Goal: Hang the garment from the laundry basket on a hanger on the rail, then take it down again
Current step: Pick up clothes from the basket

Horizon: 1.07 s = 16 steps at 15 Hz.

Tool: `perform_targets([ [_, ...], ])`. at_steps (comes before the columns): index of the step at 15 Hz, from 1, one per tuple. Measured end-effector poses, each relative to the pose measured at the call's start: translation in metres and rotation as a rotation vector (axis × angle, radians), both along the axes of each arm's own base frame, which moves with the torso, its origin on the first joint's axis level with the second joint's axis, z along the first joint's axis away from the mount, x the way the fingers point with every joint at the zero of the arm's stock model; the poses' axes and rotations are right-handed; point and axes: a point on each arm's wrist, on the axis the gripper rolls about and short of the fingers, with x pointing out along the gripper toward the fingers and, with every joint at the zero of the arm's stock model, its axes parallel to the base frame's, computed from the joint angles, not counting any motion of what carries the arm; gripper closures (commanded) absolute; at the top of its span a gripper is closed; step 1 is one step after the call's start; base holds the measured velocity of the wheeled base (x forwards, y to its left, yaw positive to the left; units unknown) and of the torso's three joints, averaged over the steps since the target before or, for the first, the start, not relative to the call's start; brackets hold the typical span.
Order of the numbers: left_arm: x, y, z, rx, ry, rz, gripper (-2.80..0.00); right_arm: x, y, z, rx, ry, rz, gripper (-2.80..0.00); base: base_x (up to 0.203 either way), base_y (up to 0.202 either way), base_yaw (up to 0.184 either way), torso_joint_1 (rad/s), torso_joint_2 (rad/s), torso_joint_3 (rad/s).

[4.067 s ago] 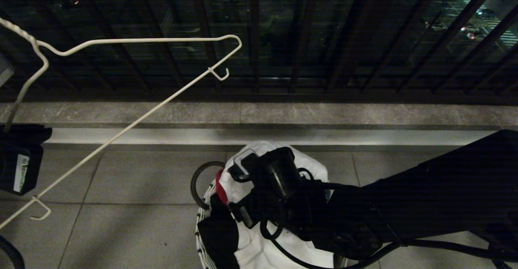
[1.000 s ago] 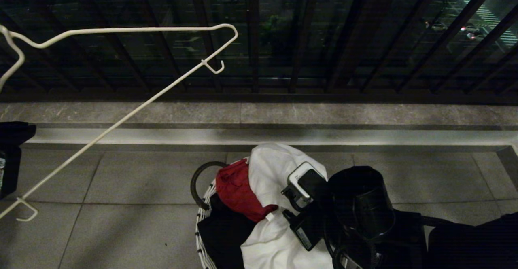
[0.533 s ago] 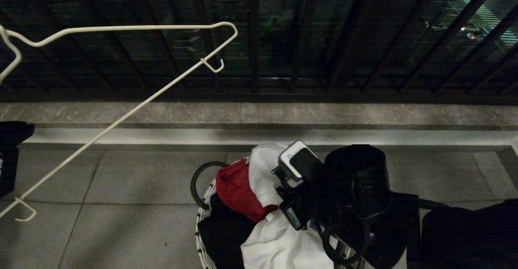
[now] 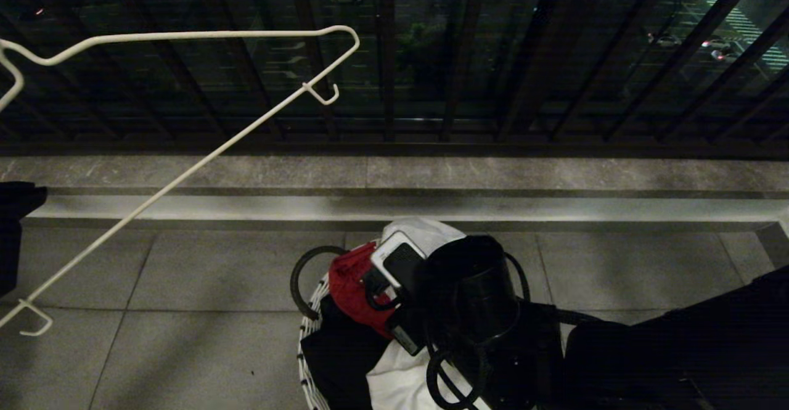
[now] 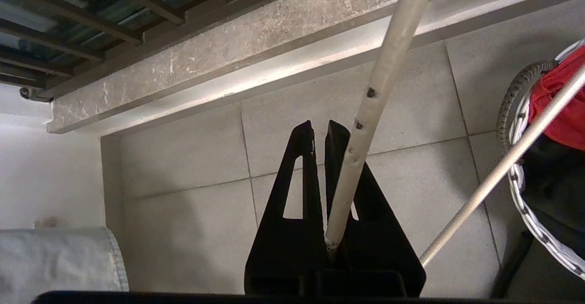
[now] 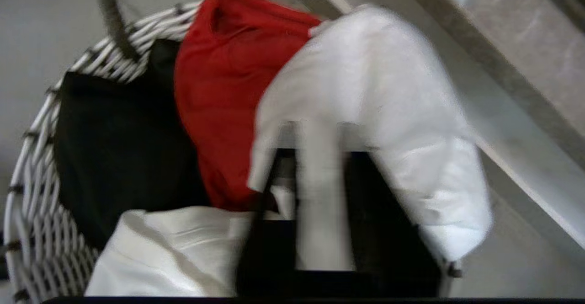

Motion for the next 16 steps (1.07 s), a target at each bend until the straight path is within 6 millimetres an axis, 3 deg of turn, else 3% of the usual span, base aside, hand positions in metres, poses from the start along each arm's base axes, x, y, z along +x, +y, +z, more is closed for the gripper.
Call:
perform_targets([
  [5,-0.001,0.001,0.0,0.0,-0.003,0.0,0.0,0.005,0.009,-0.022,-0.09,-0.058,-0.086,-2.8,0.0,0.0,0.0,0.0,0.0,0.0],
  [9,-0.001,0.001,0.0,0.0,-0.003,-0.001,0.0,-0.002,-0.001,-0.045,-0.21,-0.057,-0.061,-2.8,0.0,0.0,0.0,0.0,0.0,0.0],
  [16,-0.002,0.001,0.0,0.002,-0.002,-0.002,0.0,0.011,-0.014,-0.055,-0.297,-0.059,-0.127,-2.8,0.0,0.0,0.0,0.0,0.0,0.0],
])
